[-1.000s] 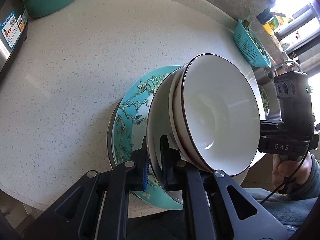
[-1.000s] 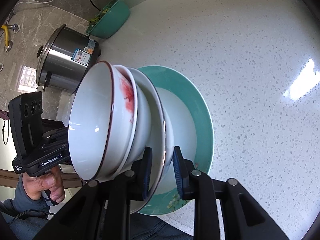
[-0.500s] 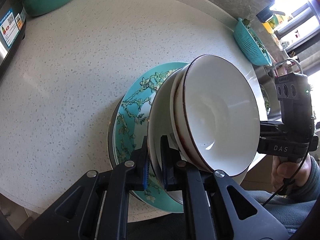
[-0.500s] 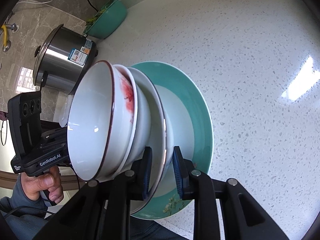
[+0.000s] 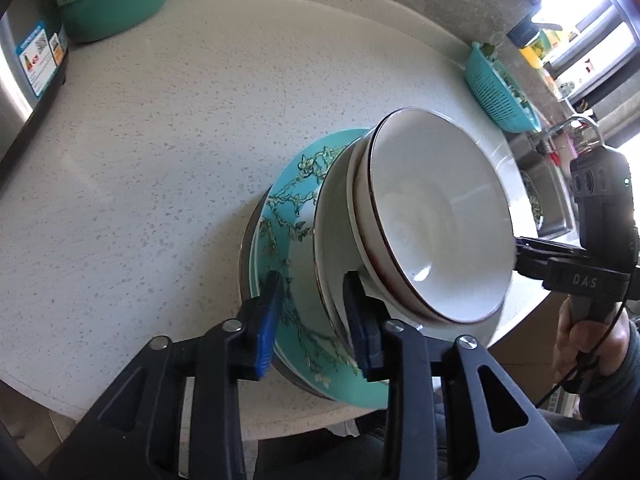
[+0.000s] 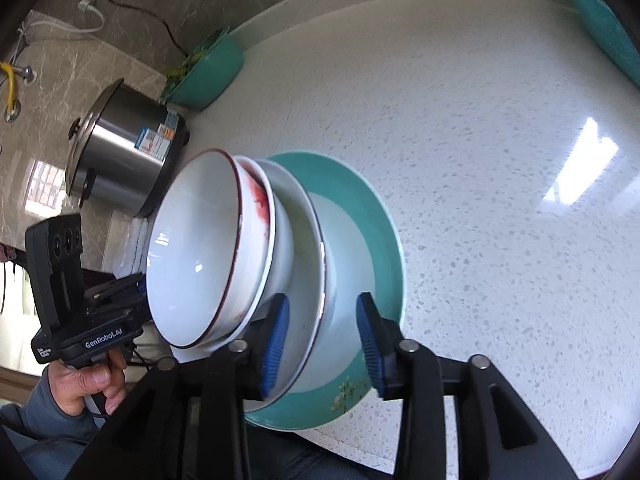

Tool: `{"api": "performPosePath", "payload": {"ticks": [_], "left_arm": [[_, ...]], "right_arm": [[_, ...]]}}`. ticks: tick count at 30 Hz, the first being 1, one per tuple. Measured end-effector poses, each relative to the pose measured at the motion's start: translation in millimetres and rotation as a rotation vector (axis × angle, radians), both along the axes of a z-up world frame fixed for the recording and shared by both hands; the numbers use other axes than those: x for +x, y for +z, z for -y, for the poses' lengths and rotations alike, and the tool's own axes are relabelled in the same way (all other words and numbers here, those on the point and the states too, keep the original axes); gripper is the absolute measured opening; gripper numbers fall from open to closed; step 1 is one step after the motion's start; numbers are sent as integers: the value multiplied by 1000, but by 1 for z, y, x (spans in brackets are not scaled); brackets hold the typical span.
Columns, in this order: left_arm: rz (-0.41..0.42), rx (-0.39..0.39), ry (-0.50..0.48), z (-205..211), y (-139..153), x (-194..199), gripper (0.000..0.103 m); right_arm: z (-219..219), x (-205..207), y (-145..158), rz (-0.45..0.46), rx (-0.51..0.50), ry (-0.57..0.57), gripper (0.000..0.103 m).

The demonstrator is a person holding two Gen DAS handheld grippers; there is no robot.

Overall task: Organize plates and bowls
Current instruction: 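Open both grippers and lift away from the bowls on the plates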

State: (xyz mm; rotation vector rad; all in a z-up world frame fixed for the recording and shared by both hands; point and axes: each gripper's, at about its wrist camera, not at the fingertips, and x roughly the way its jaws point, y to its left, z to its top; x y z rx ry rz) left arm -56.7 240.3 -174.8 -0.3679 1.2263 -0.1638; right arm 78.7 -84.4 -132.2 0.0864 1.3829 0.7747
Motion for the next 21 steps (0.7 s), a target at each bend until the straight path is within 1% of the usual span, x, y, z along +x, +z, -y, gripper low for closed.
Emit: {"api": "performPosePath", "payload": {"ticks": [1, 2, 3, 4, 5, 6, 7, 8, 9, 10, 11, 12, 14, 15, 16, 17, 19, 21], "left_arm": [[15, 11, 1, -1, 5, -3, 35], [24, 30, 6, -2, 10, -4, 41], [33, 41, 13, -3, 14, -6, 42], [44, 42, 26, -6, 21, -8, 43], [54, 41, 39, -7, 27, -10, 47], [70, 48, 54, -8, 33, -13, 53], [84, 60, 64, -8, 40, -15, 68], [106, 68, 73, -7, 47, -16, 86], [123, 67, 79, -7, 54, -18, 93], [140, 77, 92, -2, 62, -19, 100], [150, 88, 102, 1, 68, -20, 102], [156, 100, 108, 5, 74, -22, 102], [163, 135, 134, 11, 86, -28, 103], [169, 146, 146, 14, 92, -31, 103], [187, 169, 155, 17, 100, -36, 103], [199, 203, 165, 21, 105, -40, 103], [217, 265, 194, 26, 117, -49, 103], [241, 240, 199, 32, 125, -60, 103]], "right_arm": [[4, -1, 4, 9, 7, -15, 47], [8, -3, 9, 17, 12, -30, 47], [11, -5, 12, 21, 15, -39, 47], [15, -6, 18, 30, 20, -47, 50], [16, -7, 22, 38, 32, -50, 60], [19, -9, 29, 54, 37, -52, 64], [20, -10, 35, 70, 40, -50, 67], [21, -12, 41, 84, 43, -43, 70], [21, -13, 46, 95, 47, -36, 74], [22, -14, 51, 108, 50, -31, 81], [23, -16, 56, 127, 50, -24, 86], [23, -18, 61, 139, 51, -18, 86], [28, -20, 68, 149, 56, -14, 91], [30, -21, 72, 152, 61, -22, 95], [35, -23, 76, 157, 73, -30, 103], [39, -26, 80, 167, 83, -36, 103], [46, -30, 86, 190, 70, -43, 103], [50, -34, 90, 211, 43, -50, 103]]}}
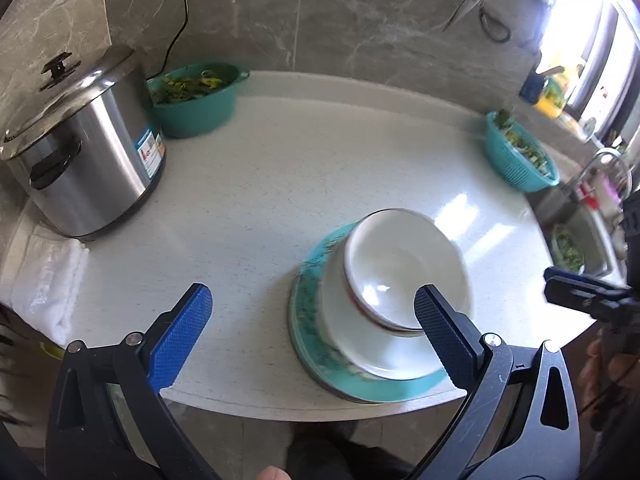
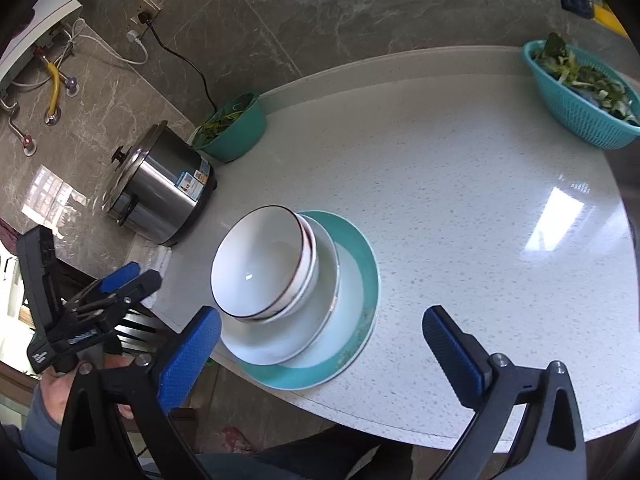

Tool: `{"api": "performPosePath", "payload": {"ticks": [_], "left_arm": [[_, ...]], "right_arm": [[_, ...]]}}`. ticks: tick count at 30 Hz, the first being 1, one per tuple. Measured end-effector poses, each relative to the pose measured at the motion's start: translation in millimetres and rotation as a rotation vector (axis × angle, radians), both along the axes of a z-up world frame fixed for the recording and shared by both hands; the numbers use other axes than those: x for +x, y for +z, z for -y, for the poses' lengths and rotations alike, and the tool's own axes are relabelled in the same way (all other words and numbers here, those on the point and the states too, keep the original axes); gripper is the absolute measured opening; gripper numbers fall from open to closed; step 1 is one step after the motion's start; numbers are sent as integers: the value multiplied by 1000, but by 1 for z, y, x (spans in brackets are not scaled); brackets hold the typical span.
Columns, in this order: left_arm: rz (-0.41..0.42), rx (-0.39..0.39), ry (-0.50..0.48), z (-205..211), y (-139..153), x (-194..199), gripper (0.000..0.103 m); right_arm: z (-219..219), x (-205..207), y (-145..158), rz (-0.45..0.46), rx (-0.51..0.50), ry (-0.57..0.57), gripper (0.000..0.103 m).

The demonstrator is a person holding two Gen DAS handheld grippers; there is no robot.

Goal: Organize plates and bowls

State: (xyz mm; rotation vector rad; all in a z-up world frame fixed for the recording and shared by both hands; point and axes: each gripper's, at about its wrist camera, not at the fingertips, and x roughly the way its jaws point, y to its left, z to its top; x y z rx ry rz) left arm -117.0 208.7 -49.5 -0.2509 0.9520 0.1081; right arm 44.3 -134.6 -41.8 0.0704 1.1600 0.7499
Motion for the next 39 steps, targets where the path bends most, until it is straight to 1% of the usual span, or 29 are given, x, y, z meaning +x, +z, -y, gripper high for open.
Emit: {"api": "performPosePath", "payload": {"ticks": [2, 4, 6, 7, 10, 13, 16, 20, 23, 25, 29, 35, 37, 39], "left_arm": [[28, -53, -27, 6, 6, -8, 103], [43, -98, -50, 11, 9, -9, 103], [50, -120, -65, 14, 12, -8, 103], [63, -120, -76, 16, 14, -9, 103], [81, -81, -103, 17, 17, -8, 103], [79, -86, -133, 12, 19, -2, 103], [92, -115, -171, 8, 19, 1, 103], [73, -156, -220, 10, 16, 5, 103], [61, -144, -244, 15, 16, 8, 103], [31, -128, -239, 17, 14, 12, 103], [38, -103, -256, 22, 18, 18, 103], [48, -95, -287, 33, 25, 24, 103], [55, -70, -292, 37, 28, 25, 103], [43, -6, -274, 43, 28, 26, 103]], "right_arm": [[0, -5, 3, 18, -34, -15, 103], [1, -10, 7, 32, -40, -27, 103], [1, -15, 10, 54, -62, -52, 103], [1, -16, 10, 60, -68, -64, 103], [-2, -19, 11, 71, -80, -107, 103], [-7, -23, 12, 81, -85, -151, 103], [-13, -28, 14, 101, -111, -191, 103], [-17, -35, 16, 114, -155, -244, 103], [-18, -39, 18, 124, -193, -283, 103], [-17, -42, 20, 132, -214, -309, 103], [-15, -46, 23, 139, -234, -350, 103], [-14, -46, 28, 146, -254, -376, 103], [-14, -45, 30, 148, -254, -381, 103], [-13, -45, 31, 152, -263, -387, 103]]}}
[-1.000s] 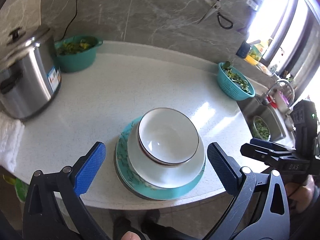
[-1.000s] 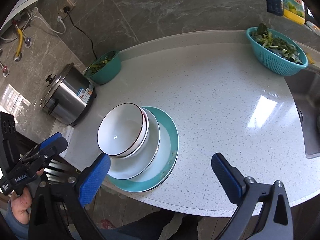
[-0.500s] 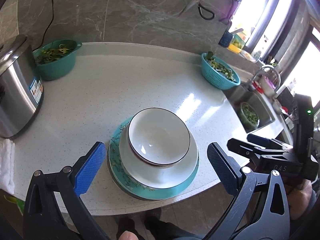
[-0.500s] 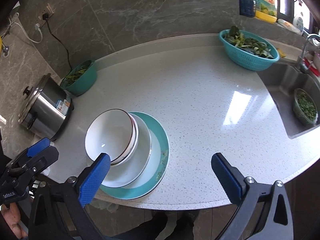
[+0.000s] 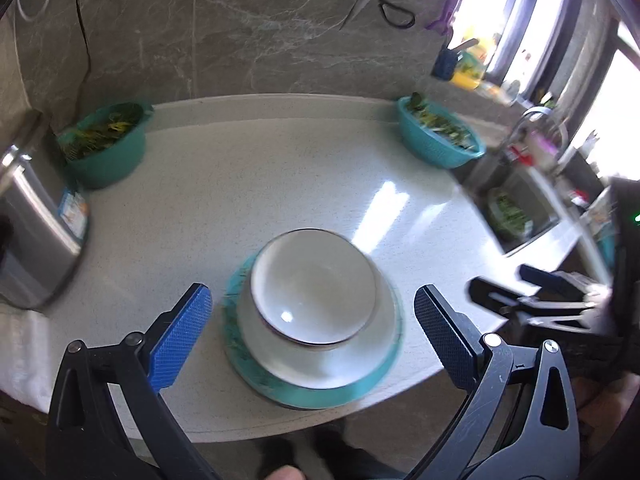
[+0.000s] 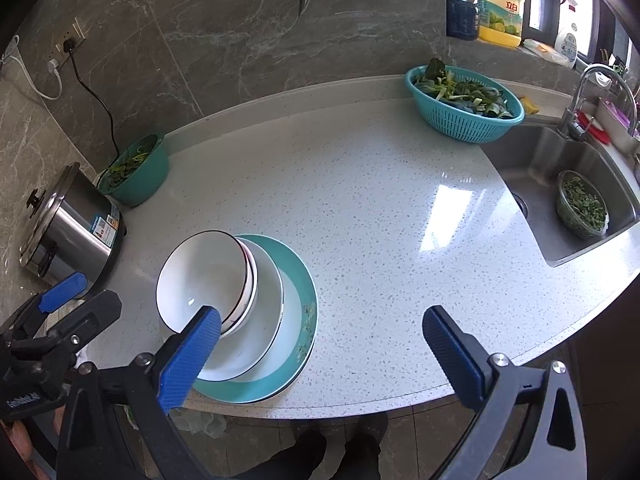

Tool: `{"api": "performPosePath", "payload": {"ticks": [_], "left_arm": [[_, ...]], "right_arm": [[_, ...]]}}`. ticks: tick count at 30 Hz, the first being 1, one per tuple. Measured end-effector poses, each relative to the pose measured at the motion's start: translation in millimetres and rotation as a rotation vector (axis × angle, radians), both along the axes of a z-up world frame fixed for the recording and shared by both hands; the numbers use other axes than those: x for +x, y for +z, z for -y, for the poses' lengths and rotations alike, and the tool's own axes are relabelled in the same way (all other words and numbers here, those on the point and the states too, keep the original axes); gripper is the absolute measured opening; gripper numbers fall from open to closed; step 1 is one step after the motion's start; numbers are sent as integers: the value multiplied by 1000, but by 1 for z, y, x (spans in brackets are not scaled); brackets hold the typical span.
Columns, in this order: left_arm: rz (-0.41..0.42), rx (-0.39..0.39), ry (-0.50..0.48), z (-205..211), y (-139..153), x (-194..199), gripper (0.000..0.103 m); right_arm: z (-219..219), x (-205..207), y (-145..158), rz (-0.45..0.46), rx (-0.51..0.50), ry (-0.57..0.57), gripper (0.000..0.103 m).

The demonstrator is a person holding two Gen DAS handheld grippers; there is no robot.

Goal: Organize plates and bowls

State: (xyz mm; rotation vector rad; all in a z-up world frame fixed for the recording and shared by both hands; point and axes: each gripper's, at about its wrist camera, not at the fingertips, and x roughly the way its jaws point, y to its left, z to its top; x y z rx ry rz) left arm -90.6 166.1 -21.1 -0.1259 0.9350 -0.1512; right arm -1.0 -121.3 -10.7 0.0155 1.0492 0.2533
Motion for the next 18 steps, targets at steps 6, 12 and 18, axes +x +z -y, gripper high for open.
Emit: {"api": "performPosePath", "payload": {"ticks": [6, 12, 18], "left_arm": [[-62, 138, 109, 4, -7, 9, 103], [-145, 100, 135, -4, -19, 27, 103], [-203, 78, 147, -7, -24, 45, 103]], "right_arm": [[3, 5, 1, -4, -6, -12, 103], [4, 16, -5, -39, -33, -23, 103], [1, 24, -6, -62, -46, -17, 103]]}}
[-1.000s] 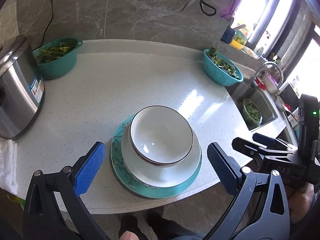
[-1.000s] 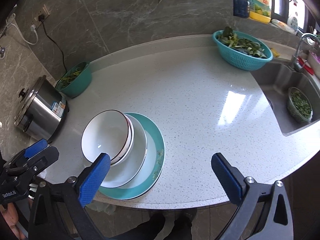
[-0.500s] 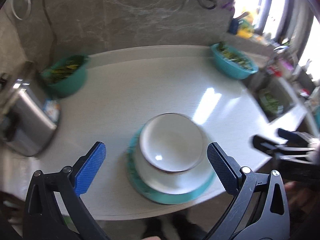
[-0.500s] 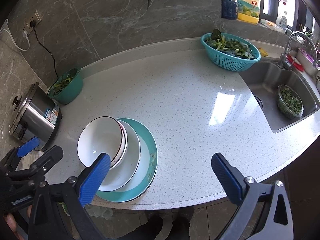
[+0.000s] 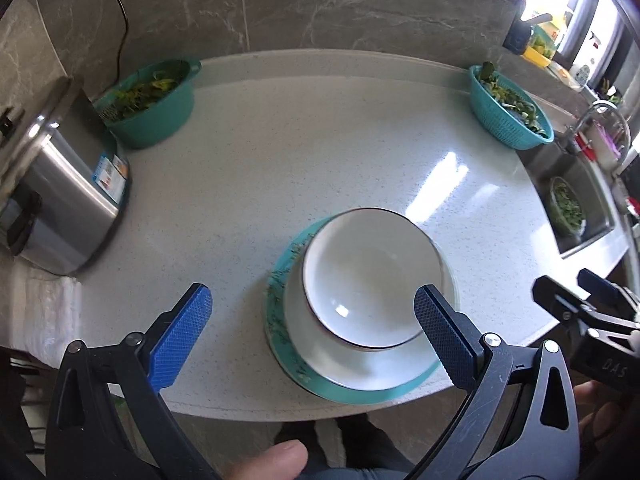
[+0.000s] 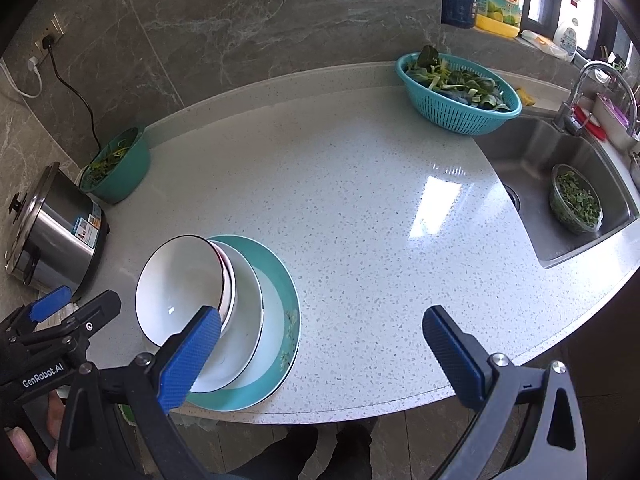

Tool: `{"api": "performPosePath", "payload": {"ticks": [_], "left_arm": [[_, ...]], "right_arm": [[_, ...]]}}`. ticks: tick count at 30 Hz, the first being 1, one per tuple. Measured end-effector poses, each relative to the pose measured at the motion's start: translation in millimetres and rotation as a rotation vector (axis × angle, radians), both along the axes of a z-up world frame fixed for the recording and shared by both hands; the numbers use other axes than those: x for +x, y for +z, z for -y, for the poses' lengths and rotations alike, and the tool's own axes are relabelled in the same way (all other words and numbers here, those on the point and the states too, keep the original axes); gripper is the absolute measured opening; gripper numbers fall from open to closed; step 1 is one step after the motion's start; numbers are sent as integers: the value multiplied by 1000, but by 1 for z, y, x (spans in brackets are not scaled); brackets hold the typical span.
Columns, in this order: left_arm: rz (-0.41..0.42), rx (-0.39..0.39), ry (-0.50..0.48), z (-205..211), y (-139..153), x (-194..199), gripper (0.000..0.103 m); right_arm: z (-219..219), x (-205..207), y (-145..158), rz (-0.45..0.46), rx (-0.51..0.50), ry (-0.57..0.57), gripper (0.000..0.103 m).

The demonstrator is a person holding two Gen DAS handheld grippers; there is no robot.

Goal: Organize plates and bowls

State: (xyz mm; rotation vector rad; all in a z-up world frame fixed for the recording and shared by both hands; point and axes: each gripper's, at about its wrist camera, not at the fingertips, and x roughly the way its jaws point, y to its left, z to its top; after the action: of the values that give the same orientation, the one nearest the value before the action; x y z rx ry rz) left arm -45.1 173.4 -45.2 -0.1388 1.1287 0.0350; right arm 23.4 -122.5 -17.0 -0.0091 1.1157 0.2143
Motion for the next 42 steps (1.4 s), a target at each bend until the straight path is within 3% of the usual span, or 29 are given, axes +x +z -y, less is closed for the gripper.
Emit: {"api": "performPosePath", "payload": {"ticks": [13, 23, 42], "left_arm": [[-43, -2, -30, 17, 5, 6, 103], [-33, -2, -60, 25, 14, 9, 103], [-31, 4, -47, 23, 15, 15, 103]], "right_arm": [[-5, 15, -1, -62, -67, 23, 103], [-3, 21, 9, -40, -74, 17, 103], [-8, 24, 2, -61, -84, 25, 103]]}}
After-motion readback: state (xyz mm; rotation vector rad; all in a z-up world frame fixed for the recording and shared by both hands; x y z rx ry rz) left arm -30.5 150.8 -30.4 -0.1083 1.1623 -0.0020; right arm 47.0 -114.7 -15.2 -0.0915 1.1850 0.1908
